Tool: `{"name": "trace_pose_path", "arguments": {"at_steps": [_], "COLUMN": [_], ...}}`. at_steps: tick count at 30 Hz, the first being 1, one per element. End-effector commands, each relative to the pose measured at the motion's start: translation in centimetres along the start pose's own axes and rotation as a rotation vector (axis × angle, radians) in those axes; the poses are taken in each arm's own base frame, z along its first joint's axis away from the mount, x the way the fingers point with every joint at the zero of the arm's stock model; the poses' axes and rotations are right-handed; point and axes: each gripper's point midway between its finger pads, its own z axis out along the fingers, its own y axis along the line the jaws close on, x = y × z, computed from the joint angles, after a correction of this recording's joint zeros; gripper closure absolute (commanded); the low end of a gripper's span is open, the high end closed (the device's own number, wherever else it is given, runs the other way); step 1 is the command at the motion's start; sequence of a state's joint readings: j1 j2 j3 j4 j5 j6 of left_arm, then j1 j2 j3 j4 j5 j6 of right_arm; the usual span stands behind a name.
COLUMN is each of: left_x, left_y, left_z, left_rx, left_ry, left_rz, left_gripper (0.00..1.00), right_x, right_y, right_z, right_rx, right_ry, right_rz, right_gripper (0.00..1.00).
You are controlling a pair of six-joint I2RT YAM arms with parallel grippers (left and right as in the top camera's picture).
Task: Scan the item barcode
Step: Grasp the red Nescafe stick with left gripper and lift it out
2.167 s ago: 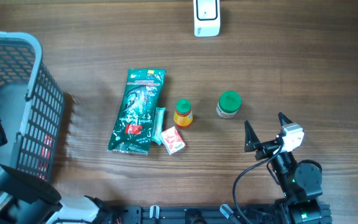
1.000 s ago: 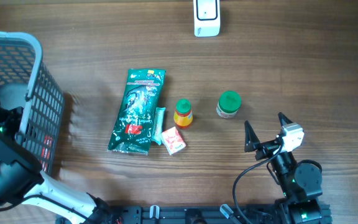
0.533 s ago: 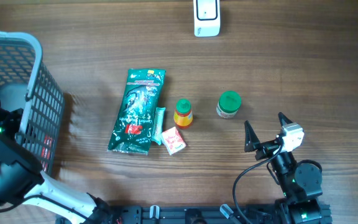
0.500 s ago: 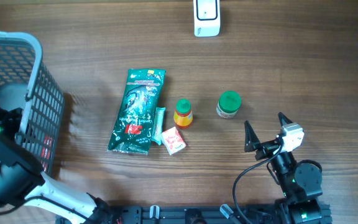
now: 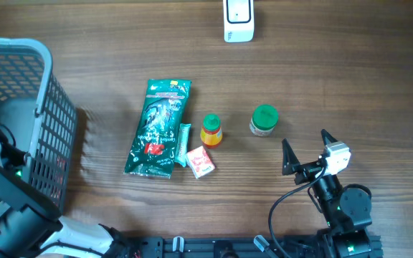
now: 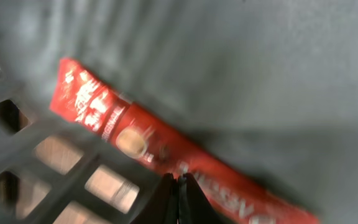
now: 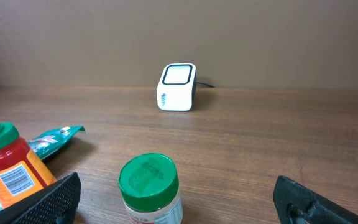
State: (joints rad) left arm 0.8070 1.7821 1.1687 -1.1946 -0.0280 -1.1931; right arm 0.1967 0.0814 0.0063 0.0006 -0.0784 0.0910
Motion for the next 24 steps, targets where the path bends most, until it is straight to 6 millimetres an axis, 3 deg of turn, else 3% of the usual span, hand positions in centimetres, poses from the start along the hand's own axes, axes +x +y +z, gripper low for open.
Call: {"name": "trace_pose_path", "arguments": {"at_steps": [1,4,6,7,9,14,18,19,22,23,24], "left_x": [0.7,0.9,-0.7,-2.3,-3.0,-4.9,-4.7,-4.4,-3.2,-2.9,-2.8], "left_y": [0.5,0.1,0.2,-0.2,-0.9,-5.6,-5.5,-5.3,-4.5,-3.8,-3.5], "left_z": [2.4,3.8,4.1,3.9,3.1,-3.8,-7.6,-8.0,-7.7,-7.4,-7.1], "left_rx": [0.000,0.030,0.025,0.034,0.061,0.224,0.229,0.225,0.185,0.153,0.135], "left_ry": [0.026,0.032,-0.054,-0.129,-0.139,-0.195,-0.180,-0.165,-0.121,-0.115,-0.115], "left_rz": [-0.019,-0.020,-0.025,-0.035,-0.050,0.011,0.013,0.035,0.250,0.333,0.430], "left_gripper": [0.86,0.76,0.88,0.91,0.90,0.89,0.87,0.82,0.31,0.20,0.15], "right_x": [0.0,0.0,0.0,0.0,0.0,0.0,0.0,0.0,0.0,0.0,0.0], "right_y": [0.2,0.2,0.2,0.2,0.2,0.2,0.2,0.2,0.2,0.2,0.2], "right_z": [0.0,0.0,0.0,0.0,0.0,0.0,0.0,0.0,0.0,0.0,0.0], "right_rx": [-0.011,-0.011,-0.011,-0.011,-0.011,-0.011,-0.011,-0.011,-0.011,-0.011,-0.011], "right_ry": [-0.001,-0.001,-0.001,-0.001,-0.001,-0.001,-0.001,-0.001,-0.001,-0.001,-0.001], "right_rz": [0.016,0.016,0.016,0.016,0.016,0.016,0.016,0.016,0.016,0.016,0.016], "right_gripper": [0.00,0.00,0.00,0.00,0.00,0.00,0.00,0.00,0.00,0.00,0.00]}}
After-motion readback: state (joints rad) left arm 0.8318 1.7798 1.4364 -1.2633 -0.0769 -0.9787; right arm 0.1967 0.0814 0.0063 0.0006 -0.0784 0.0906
